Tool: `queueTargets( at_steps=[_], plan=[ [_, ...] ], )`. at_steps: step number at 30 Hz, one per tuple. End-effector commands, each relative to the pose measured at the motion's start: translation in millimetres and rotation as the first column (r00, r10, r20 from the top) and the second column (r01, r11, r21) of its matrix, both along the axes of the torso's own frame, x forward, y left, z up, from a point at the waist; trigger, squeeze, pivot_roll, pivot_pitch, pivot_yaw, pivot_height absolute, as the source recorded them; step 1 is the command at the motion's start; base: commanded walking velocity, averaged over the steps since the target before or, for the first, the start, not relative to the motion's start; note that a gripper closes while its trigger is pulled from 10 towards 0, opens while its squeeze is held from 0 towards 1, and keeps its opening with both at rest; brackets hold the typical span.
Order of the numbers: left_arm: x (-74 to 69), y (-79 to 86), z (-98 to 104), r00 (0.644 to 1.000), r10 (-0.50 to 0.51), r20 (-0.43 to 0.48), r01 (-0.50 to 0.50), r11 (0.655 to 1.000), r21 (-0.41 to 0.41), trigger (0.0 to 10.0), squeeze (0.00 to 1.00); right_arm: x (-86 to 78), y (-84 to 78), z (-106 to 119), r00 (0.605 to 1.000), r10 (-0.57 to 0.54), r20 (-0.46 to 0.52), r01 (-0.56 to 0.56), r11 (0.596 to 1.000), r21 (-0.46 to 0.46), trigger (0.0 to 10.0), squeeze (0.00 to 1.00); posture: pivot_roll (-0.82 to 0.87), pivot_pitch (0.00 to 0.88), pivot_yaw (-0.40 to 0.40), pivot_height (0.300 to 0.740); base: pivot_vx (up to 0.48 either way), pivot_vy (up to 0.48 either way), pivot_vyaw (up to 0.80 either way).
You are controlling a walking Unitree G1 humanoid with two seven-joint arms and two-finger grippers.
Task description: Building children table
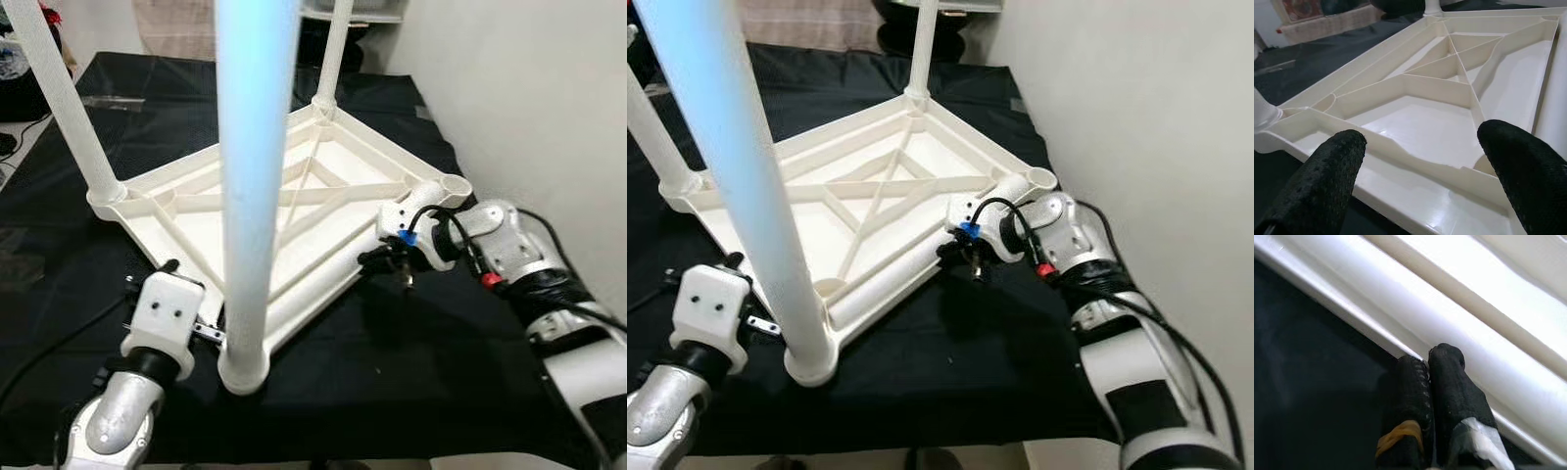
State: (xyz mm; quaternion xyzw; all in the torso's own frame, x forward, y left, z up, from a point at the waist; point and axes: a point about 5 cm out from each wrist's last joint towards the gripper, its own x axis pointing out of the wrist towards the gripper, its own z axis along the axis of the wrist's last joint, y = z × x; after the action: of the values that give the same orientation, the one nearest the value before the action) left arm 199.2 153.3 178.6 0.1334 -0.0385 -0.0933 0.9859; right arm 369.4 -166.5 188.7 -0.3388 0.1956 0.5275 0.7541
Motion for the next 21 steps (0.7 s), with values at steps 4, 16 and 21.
queueTargets(
  at_steps=[4, 16, 21],
  plan=[
    [2.2, -7.9, -4, 0.999, -0.039, -0.022, 0.038, 0.999, -0.013, 10.0, 0.00, -0.2, 21.4, -17, 0.988, -0.155, -0.002, 0.154, 0.981, 0.114, 0.0, 0.00, 0.01, 0.138, -0.107, 0.740, 0.000, 0.000, 0.00],
    [2.3, -10.9, -4, 0.999, -0.044, -0.015, 0.044, 0.999, -0.002, 10.0, 0.00, -30.8, 37.2, 6, 0.933, 0.328, 0.150, -0.328, 0.944, -0.023, 10.0, 1.00, 0.01, 0.131, -0.114, 0.740, 0.000, 0.000, 0.00],
    [1.5, -12.5, -4, 0.999, -0.048, -0.016, 0.048, 0.999, 0.001, 10.0, 0.00, -26.4, 27.1, 19, 0.922, 0.341, 0.185, -0.337, 0.940, -0.052, 10.0, 1.00, 0.01, 0.131, -0.116, 0.740, 0.000, 0.000, 0.00]
  ],
)
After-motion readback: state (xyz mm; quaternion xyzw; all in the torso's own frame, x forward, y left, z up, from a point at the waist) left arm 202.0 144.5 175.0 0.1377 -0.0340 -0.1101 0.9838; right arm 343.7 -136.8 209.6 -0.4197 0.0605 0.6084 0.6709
